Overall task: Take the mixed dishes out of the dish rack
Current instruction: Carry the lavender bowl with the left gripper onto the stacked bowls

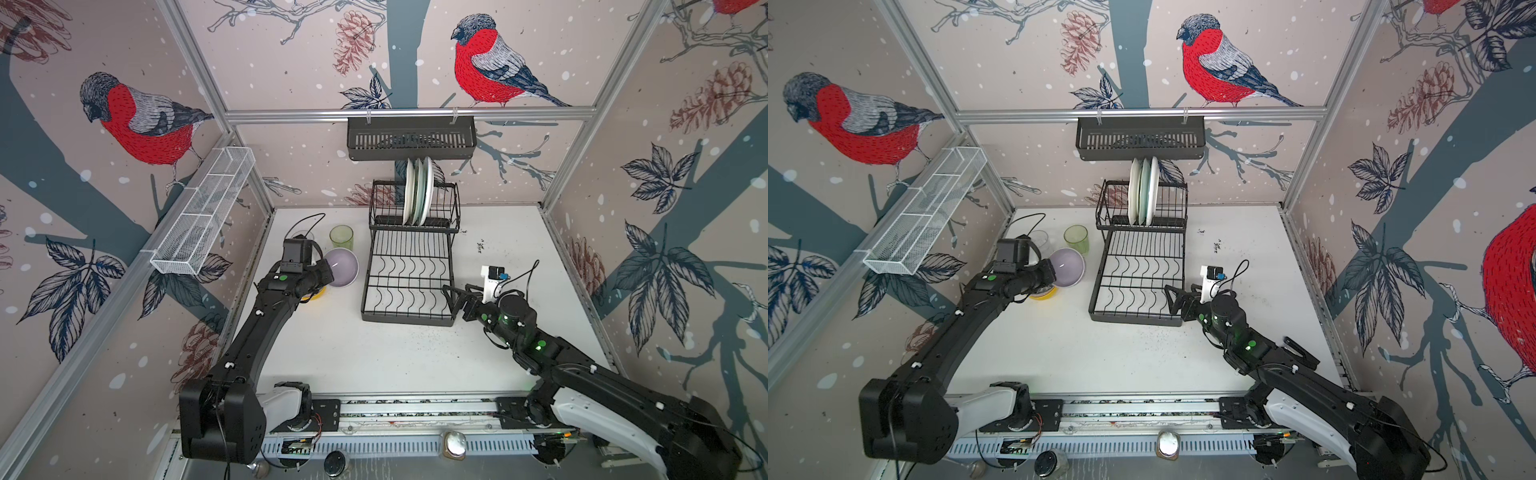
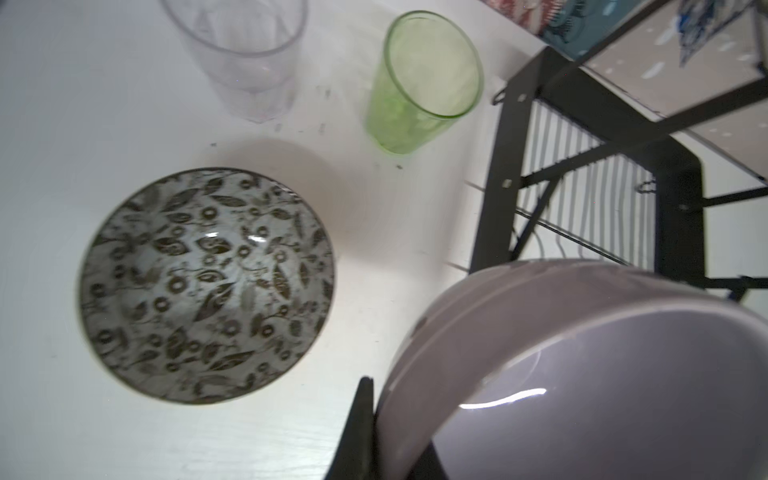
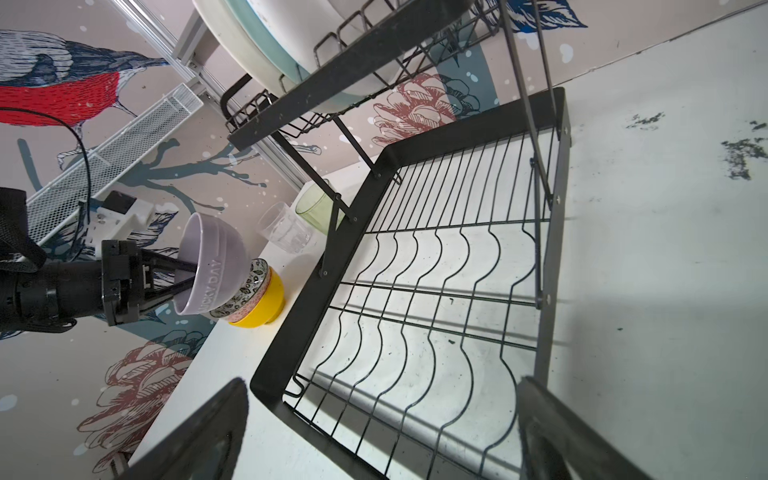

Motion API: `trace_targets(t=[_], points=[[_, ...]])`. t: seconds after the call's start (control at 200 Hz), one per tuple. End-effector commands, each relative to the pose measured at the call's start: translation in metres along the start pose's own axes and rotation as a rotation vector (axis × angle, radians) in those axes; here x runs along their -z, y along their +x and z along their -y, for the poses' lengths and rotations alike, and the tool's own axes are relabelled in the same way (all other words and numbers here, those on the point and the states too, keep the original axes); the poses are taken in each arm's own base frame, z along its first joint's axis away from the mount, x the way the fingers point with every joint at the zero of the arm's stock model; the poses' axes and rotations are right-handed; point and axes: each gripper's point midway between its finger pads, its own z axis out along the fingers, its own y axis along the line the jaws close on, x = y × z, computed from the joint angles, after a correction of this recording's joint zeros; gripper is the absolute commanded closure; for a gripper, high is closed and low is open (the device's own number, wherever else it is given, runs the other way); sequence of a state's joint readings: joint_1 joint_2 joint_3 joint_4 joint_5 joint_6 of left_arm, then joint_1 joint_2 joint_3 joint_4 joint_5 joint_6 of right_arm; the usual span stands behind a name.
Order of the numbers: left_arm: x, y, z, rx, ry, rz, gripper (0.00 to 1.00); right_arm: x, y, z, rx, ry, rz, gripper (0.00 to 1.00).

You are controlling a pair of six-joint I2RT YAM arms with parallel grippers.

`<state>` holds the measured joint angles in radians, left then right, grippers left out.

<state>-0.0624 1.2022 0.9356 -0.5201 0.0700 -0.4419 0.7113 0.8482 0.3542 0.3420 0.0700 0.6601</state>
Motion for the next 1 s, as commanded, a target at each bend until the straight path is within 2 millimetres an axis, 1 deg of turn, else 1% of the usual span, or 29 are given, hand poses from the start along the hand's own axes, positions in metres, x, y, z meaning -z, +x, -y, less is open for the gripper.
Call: trace_targets(t=[0.0, 0.14, 0.195, 0.21, 0.25, 0.39, 0.49, 0.575, 0.73, 0.991], points=[[0.002, -0.005, -0.021, 0.006, -0.077, 0.001, 1.00, 0.002, 0.001, 0.002, 0.031, -0.017, -0.016, 0.00], [0.004, -0.012, -0.035, -0.008, -0.151, 0.001, 1.00, 0.007, -0.002, 0.003, 0.075, -0.029, -0.016, 0.00], [0.001, -0.008, -0.044, -0.007, -0.193, -0.024, 1.00, 0.008, -0.003, 0.005, 0.090, -0.024, -0.013, 0.01], [0.005, -0.016, -0.041, -0.009, -0.191, -0.007, 1.00, 0.009, -0.004, 0.005, 0.093, -0.022, -0.009, 0.01], [0.005, -0.018, -0.045, -0.008, -0.214, -0.013, 1.00, 0.009, -0.005, 0.007, 0.100, -0.015, -0.008, 0.01], [0.001, -0.017, -0.064, -0.001, -0.289, -0.048, 1.00, 0.010, -0.005, 0.013, 0.102, 0.003, -0.009, 0.00], [-0.007, -0.013, -0.080, 0.031, -0.312, -0.075, 1.00, 0.009, -0.004, 0.016, 0.101, 0.008, -0.015, 0.00], [-0.012, -0.009, -0.088, 0.043, -0.328, -0.093, 1.00, 0.009, -0.005, 0.019, 0.103, 0.012, -0.020, 0.00], [-0.022, -0.004, -0.098, 0.046, -0.357, -0.113, 1.00, 0.009, -0.005, 0.024, 0.104, 0.018, -0.029, 0.01], [-0.039, -0.004, -0.101, 0.049, -0.359, -0.138, 1.00, 0.009, -0.009, 0.031, 0.080, 0.035, -0.031, 0.00]])
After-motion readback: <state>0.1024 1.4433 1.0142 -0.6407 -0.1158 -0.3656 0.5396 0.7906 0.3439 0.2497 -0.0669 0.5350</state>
